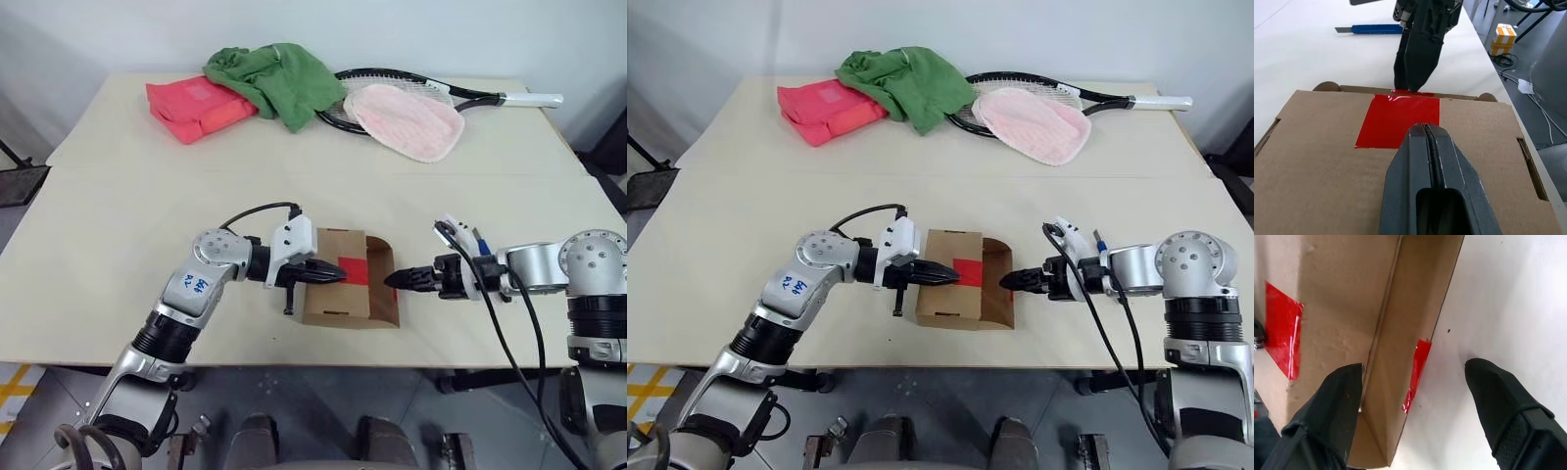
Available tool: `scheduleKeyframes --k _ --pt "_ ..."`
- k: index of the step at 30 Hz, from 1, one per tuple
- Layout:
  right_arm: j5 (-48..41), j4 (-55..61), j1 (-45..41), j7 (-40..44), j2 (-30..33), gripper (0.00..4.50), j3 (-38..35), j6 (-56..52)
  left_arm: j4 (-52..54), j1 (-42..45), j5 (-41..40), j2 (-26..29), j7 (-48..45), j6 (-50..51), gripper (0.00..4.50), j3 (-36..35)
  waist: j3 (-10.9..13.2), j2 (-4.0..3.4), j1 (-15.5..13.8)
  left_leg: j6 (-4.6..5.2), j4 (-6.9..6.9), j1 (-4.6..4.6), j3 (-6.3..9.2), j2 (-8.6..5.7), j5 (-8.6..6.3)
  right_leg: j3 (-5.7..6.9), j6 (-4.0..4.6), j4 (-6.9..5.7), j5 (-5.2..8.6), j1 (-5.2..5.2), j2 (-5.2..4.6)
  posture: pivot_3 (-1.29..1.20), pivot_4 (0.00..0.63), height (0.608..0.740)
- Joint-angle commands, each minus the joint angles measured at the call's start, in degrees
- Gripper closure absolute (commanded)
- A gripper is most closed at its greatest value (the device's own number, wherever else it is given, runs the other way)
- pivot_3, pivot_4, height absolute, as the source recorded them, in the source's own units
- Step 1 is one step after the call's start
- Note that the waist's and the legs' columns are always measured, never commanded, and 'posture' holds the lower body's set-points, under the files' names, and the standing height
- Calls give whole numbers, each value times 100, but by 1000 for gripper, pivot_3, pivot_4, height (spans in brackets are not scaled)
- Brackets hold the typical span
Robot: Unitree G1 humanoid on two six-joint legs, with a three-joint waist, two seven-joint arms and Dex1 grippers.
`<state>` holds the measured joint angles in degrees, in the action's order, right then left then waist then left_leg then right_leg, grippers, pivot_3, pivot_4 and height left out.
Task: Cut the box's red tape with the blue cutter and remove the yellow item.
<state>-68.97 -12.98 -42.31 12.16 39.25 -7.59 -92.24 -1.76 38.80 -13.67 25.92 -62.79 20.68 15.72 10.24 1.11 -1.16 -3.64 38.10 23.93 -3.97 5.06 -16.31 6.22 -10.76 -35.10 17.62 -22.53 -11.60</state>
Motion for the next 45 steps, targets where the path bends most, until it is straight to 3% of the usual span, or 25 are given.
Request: scheduleKeyframes --k 1,7,13,16,19,28,36,45 --pt "14 -66 125 -68 -286 1158 -25 -26 107 -34 91 57 -25 56 4500 89 -1 -1 7 0 -1 -2 0 0 0 0 0 -1 0 0 0 0 150 740" --pt "-58 36 166 -180 -638 2795 -104 -26 113 -10 106 77 -23 93 4500 63 -1 -2 14 0 -4 -3 0 0 0 0 0 -2 0 0 0 0 150 740" --pt "-44 31 190 -198 -788 2795 -128 -26 92 4 113 85 -3 94 4500 36 -2 -2 20 0 -5 -3 0 0 0 0 0 -1 0 0 0 0 150 740" --pt "5 65 228 -209 -890 3389 -146 -26 75 0 130 92 42 66 4500 10 -2 -3 32 0 -6 -3 0 0 0 0 0 -1 0 0 0 0 150 740" --pt "34 103 212 -227 -872 4404 -193 -26 39 -5 129 102 134 16 4500 -80 -2 -3 30 0 -7 -2 0 0 0 0 0 -1 0 0 0 0 150 740" --pt "-354 289 -109 -280 -69 4460 -179 -26 -564 102 381 304 698 2 4500 -420 0 -6 -39 0 -3 4 0 0 0 0 0 3 0 -1 -1 0 150 740" --pt "-1129 541 -605 -600 635 4460 234 -26 -445 -58 267 -123 593 -46 4500 -237 0 -6 -41 0 0 10 0 -1 0 0 -1 7 0 -2 -1 0 150 740" --pt "-1848 724 -888 -1182 803 4460 460 -26 -538 -109 383 -225 537 -77 4500 -134 0 -6 -32 0 0 11 0 0 0 0 -1 7 0 -5 -1 0 150 740"
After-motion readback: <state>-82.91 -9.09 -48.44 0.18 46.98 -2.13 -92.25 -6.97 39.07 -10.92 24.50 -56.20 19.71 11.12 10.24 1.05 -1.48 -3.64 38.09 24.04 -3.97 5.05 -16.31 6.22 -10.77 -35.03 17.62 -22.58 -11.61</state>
